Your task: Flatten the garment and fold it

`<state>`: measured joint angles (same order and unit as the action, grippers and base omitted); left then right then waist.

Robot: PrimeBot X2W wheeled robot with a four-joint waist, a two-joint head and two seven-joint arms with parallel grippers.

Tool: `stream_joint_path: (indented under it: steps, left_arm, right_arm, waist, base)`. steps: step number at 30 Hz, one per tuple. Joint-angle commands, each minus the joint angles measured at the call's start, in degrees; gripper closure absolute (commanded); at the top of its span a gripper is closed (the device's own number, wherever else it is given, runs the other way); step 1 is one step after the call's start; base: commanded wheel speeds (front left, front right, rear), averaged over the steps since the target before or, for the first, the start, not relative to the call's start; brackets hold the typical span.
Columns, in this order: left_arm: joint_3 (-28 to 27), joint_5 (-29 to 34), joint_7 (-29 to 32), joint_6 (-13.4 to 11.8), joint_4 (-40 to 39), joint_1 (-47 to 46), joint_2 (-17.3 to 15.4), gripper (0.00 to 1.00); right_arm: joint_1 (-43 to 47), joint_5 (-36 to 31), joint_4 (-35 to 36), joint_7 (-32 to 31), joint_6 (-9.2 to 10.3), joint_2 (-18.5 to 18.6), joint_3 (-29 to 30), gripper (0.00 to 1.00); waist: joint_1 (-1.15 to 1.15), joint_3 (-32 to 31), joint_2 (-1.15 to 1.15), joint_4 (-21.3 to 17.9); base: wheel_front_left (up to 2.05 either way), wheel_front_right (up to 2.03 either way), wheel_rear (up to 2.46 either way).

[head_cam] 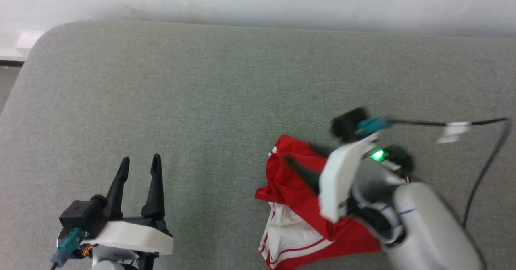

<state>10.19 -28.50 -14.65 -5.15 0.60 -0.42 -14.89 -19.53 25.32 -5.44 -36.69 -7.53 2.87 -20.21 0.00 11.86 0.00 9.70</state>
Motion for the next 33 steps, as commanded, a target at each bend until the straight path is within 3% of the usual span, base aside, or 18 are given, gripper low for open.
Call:
stream_joint_path:
  steps: [1,5,9,14,22,28,29,31,33]
  left_arm:
    - [-0.19,-0.11,-0.22,0.24,-0.05,-0.75,-0.15,0.00]
    - [-0.29,0.44,-0.24,0.13,-0.59,-0.72,-0.67,0.00]
    - [-0.39,0.97,-0.26,-0.12,-1.61,-0.67,-1.02,0.00]
    - [-0.85,1.00,-0.28,-0.51,-2.43,0.36,-1.23,0.00]
    - [-0.50,0.79,0.24,-0.44,-2.89,0.85,-1.68,0.00]
    - [-0.10,1.07,1.28,-0.44,-3.33,0.14,-2.49,0.00]
    - [0.05,1.15,1.45,-0.42,-3.36,-0.02,-2.57,0.00]
    - [0.33,1.24,1.76,-0.42,-3.35,-0.29,-2.66,0.00]
    - [0.60,1.31,2.03,-0.37,-3.36,-0.48,-2.78,0.00]
  right_arm:
    - [-0.13,0.06,1.09,0.41,0.04,0.13,1.28,0.00]
    - [3.77,-2.94,8.34,1.52,0.04,1.85,11.07,0.00]
    - [11.61,-5.05,15.60,0.48,0.04,1.35,20.97,0.00]
    - [20.34,-3.62,19.56,-0.91,0.04,0.33,25.96,0.00]
    - [23.07,2.26,13.03,0.20,0.04,0.03,27.07,0.00]
    - [20.29,9.20,3.68,0.18,0.04,0.02,26.47,0.00]
    - [19.54,9.39,2.05,0.17,0.04,0.02,26.31,0.21]
    - [17.93,9.22,-0.56,0.82,0.04,0.01,25.95,1.00]
    - [16.63,7.08,-1.55,1.38,0.04,0.01,24.91,1.00]
  waist:
    - [0.00,0.08,0.00,-0.61]
    - [0.00,0.39,0.00,-1.67]
    - [0.00,0.87,0.00,-2.34]
    - [0.00,0.98,0.00,-3.44]
    - [0.00,0.95,0.00,-3.10]
    - [0.00,1.25,0.00,-2.44]
    - [0.00,1.23,0.00,-2.39]
    - [0.00,1.04,0.00,-2.37]
    - [0.00,0.75,0.00,-2.49]
  base:
    - [0.00,0.00,0.00]
    - [0.00,0.00,0.00]
    - [0.00,0.00,0.00]
    - [0.00,0.00,0.00]
    - [0.00,0.00,0.00]
    - [0.00,0.00,0.00]
    - [0.00,0.00,0.00]
    - [0.00,0.00,0.00]
    - [0.00,0.00,0.00]
